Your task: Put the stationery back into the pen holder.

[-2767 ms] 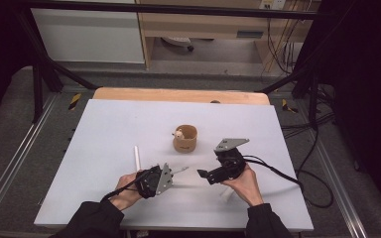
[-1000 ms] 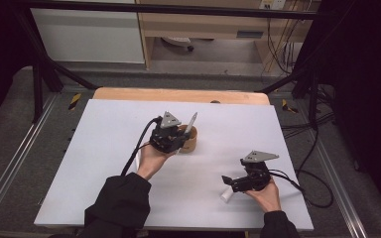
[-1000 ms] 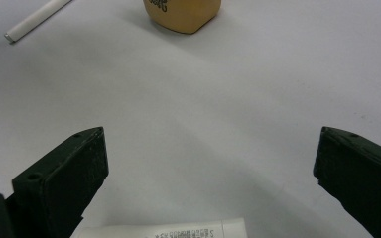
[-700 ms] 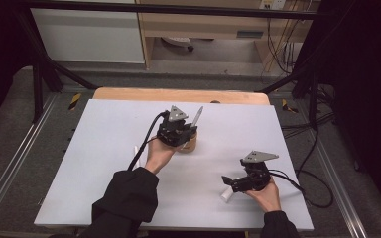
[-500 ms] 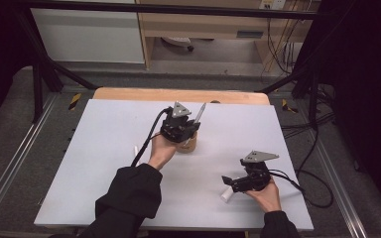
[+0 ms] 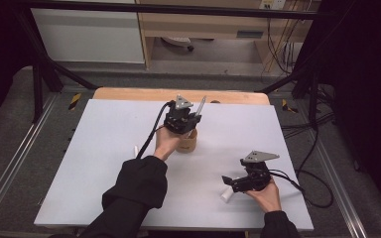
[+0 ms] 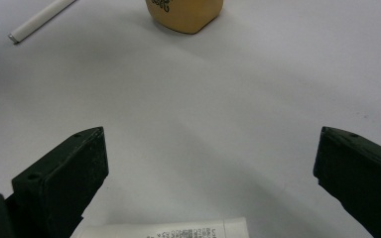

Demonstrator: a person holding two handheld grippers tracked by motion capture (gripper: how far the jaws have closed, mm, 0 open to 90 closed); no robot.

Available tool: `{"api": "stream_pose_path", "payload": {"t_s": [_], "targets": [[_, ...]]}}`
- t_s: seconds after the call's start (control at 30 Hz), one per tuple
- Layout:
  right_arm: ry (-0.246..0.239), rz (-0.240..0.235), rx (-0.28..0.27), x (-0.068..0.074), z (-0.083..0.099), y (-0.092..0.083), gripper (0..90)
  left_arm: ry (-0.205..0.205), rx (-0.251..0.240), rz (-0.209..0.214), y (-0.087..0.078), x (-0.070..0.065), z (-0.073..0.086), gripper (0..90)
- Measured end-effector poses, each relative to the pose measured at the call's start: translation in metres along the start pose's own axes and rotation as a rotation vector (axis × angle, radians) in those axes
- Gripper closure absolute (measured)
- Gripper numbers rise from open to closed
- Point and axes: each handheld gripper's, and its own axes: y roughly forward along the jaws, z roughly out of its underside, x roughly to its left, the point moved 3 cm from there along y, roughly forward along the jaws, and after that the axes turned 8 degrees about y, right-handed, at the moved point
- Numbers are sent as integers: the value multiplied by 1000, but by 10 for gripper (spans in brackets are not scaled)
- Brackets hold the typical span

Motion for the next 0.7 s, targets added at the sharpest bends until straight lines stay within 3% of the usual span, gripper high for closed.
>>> {"api": "stream_pose_path", "payload": {"t_s": [0.4, 0.7], "targets": [[-4, -5, -1, 0, 0, 1, 13, -18, 40, -10, 22, 9, 11, 786], [-4, -8, 1, 1, 1, 1, 13, 15, 74, -12, 29, 7, 22, 786]]}}
